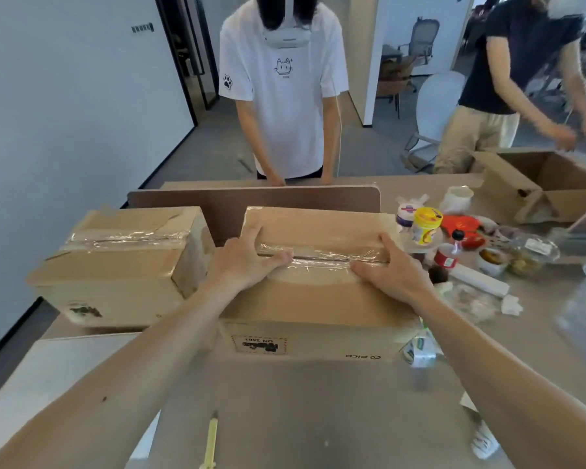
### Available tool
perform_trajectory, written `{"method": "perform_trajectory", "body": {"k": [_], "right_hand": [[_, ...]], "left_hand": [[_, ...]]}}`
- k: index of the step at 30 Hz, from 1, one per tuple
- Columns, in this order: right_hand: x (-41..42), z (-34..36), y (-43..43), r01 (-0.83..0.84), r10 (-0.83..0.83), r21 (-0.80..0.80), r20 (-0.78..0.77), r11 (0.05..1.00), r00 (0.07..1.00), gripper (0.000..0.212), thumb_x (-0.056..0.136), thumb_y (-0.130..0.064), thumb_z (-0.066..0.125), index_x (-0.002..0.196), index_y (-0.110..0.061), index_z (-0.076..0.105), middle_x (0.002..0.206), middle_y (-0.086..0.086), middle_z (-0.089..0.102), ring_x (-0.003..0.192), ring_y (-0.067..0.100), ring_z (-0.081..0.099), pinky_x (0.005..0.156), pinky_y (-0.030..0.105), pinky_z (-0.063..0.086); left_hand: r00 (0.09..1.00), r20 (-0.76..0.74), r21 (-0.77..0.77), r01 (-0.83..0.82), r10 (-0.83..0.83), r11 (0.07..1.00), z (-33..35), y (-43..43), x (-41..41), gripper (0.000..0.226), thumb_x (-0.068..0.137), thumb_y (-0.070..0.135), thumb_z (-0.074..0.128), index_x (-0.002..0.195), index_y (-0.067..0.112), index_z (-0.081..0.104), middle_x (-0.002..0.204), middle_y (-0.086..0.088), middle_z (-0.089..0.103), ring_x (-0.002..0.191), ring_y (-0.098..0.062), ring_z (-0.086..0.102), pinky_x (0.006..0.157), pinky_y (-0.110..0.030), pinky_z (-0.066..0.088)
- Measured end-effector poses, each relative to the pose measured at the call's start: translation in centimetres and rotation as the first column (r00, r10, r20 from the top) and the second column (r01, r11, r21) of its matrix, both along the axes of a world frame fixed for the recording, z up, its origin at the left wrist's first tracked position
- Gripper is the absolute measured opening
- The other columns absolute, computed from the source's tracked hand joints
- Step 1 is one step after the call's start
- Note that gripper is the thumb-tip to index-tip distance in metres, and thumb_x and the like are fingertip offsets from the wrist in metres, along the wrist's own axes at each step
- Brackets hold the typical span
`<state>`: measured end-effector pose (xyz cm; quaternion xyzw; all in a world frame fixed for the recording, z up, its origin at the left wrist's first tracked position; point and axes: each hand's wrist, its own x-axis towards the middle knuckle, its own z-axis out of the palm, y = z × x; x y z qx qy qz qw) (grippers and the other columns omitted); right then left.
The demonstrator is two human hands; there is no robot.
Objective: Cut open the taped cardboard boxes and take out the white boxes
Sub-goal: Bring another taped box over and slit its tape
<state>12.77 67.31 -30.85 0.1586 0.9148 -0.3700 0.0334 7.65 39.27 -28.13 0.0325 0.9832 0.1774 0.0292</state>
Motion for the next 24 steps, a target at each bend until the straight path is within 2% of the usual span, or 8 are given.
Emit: {"method": "perform_trajectory", "body": {"k": [2, 6, 11, 17, 21, 24], "right_hand": [[0.8, -2.7, 0.4, -0.012, 0.012, 0.003, 0.034, 1.0, 0.999, 0.104, 0.068, -0.077, 0.064, 0.154, -0.039, 0.017, 0.146, 0.009, 0.048, 0.133, 0.032, 0.044, 0.107, 0.043, 0.037], [2.6, -7.2, 0.0, -0.051, 0.056, -0.05, 0.087, 0.997, 0.995, 0.105, 0.069, -0.071, 0.07, 0.154, -0.038, 0.017, 0.146, 0.005, 0.049, 0.132, 0.028, 0.045, 0.108, 0.041, 0.038], [3.9, -11.9, -0.8, -0.05, 0.06, -0.063, 0.175, 0.997, 0.983, 0.115, 0.051, -0.086, 0.058, 0.15, -0.048, 0.014, 0.142, 0.003, 0.052, 0.128, 0.027, 0.05, 0.104, 0.045, 0.042], [4.9, -16.1, -1.9, -0.023, 0.04, -0.063, 0.281, 0.998, 0.959, 0.111, 0.056, -0.079, 0.064, 0.148, -0.054, 0.008, 0.146, 0.002, 0.047, 0.129, 0.028, 0.049, 0.105, 0.045, 0.041], [5.4, -17.3, -2.7, 0.021, -0.005, -0.048, 0.305, 0.999, 0.952, 0.108, 0.061, -0.069, 0.072, 0.148, -0.055, 0.008, 0.145, 0.004, 0.049, 0.128, 0.03, 0.049, 0.106, 0.044, 0.04], [5.4, -17.8, -2.9, 0.056, -0.039, -0.043, 0.315, 0.998, 0.948, 0.111, 0.054, -0.073, 0.068, 0.146, -0.058, 0.007, 0.146, 0.003, 0.046, 0.129, 0.03, 0.048, 0.107, 0.046, 0.039]], "left_hand": [[0.999, 0.038, 0.026, -0.017, 0.016, 1.0, -2.6, 0.3, 1.3, 0.102, 0.073, 0.09, 0.047, 0.155, 0.034, 0.023, 0.137, -0.001, 0.059, 0.124, -0.026, 0.056, 0.096, -0.039, 0.047], [0.992, 0.117, 0.038, -0.05, 0.045, 0.998, -7.7, -0.1, 3.8, 0.099, 0.076, 0.086, 0.048, 0.156, 0.035, 0.019, 0.136, -0.002, 0.059, 0.122, -0.028, 0.057, 0.097, -0.041, 0.046], [0.973, 0.222, 0.072, -0.085, 0.067, 0.994, -12.9, -1.4, 5.2, 0.095, 0.077, 0.081, 0.056, 0.155, 0.038, 0.022, 0.148, 0.002, 0.05, 0.132, -0.027, 0.05, 0.102, -0.042, 0.043], [0.947, 0.319, 0.173, -0.092, 0.032, 0.981, -17.9, -3.1, 5.5, 0.094, 0.076, 0.073, 0.066, 0.154, 0.038, 0.026, 0.146, 0.003, 0.05, 0.131, -0.021, 0.049, 0.101, -0.036, 0.042], [0.947, 0.321, 0.227, -0.099, 0.022, 0.969, -20.2, -3.9, 5.6, 0.093, 0.074, 0.072, 0.068, 0.153, 0.038, 0.031, 0.142, 0.0, 0.053, 0.129, -0.02, 0.049, 0.104, -0.034, 0.041], [0.962, 0.27, 0.277, -0.112, 0.035, 0.954, -21.2, -4.5, 5.8, 0.087, 0.076, 0.068, 0.069, 0.151, 0.038, 0.037, 0.141, 0.001, 0.053, 0.129, -0.018, 0.049, 0.104, -0.035, 0.04]]}}
